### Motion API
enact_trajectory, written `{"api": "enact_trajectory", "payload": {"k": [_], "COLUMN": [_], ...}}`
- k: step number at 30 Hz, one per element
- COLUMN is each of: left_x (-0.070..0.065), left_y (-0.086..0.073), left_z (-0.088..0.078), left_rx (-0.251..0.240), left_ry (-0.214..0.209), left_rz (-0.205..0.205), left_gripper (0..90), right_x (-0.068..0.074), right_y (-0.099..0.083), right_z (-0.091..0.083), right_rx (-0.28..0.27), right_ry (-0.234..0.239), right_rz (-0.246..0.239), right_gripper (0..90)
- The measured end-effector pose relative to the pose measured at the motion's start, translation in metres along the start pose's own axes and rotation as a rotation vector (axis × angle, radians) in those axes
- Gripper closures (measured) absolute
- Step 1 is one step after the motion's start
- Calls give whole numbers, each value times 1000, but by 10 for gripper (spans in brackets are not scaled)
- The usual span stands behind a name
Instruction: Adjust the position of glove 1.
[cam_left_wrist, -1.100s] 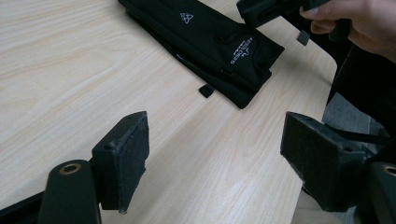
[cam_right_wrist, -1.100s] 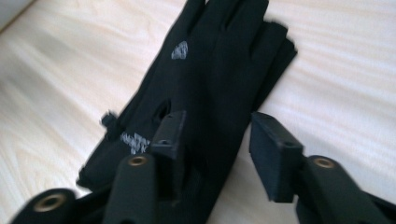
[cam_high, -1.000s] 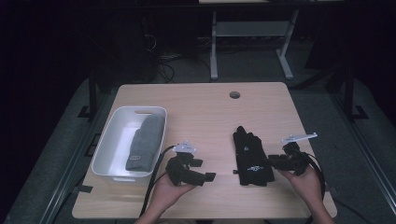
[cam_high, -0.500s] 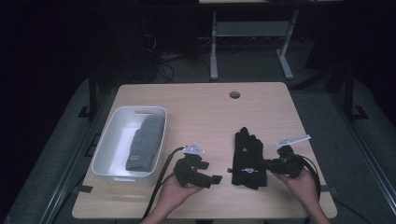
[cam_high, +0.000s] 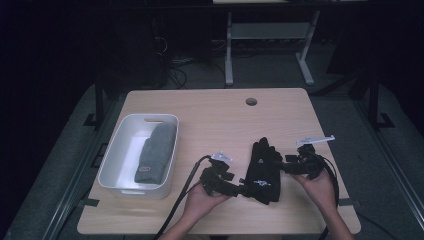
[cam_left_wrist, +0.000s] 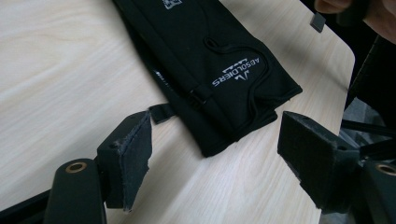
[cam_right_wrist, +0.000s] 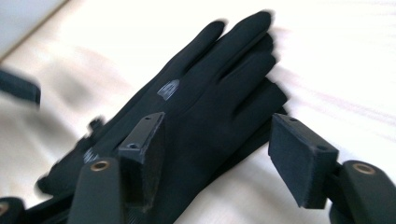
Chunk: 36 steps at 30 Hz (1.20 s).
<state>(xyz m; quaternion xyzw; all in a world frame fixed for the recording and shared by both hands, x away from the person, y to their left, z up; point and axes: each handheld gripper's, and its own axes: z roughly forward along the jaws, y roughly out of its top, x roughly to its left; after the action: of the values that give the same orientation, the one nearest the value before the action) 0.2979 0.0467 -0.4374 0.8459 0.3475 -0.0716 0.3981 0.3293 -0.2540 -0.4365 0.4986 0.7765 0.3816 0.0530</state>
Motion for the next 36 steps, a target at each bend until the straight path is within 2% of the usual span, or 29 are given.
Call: {"api": "enact_trajectory", "payload": {"k": [2,8,11,13,17,18,23,25,28,31,32,34,36], "left_x": [-1,2,2,2,3,3,-3,-4,-5,-3,-2,0,3], "left_y": [2,6,8,8,8,8,7,7,8,9,9,10,11], "left_z": [7,22,28,31,39,39,41,42,43,45,45,45,45], "left_rx": [8,24,29,42,64,59,69,75,86,86,86,95,88], "left_ry": [-5,16,15,9,10,19,84,88,96,78,75,63,46], "left_rz": [-8,-42,-62,-63,-65,-62,18,33,65,55,55,49,33], "left_gripper": [260,260,263,272,319,337,449,499,583,668,708,748,780], "right_x": [-6,-20,-23,-23,-25,-25,-26,-25,-24,-22,-22,-22,-22], "right_y": [2,5,6,7,8,8,8,8,7,6,5,4,3], "right_z": [5,17,20,22,25,26,32,33,34,34,34,35,34], "right_rx": [7,10,16,31,33,40,59,60,58,57,54,51,44], "right_ry": [-21,-22,-27,-51,-68,-66,-79,-80,-76,-56,-46,-22,-1], "right_rz": [19,71,78,76,73,81,73,78,62,51,55,70,80], "right_gripper": [324,309,309,309,307,307,312,325,388,478,528,586,682]}}
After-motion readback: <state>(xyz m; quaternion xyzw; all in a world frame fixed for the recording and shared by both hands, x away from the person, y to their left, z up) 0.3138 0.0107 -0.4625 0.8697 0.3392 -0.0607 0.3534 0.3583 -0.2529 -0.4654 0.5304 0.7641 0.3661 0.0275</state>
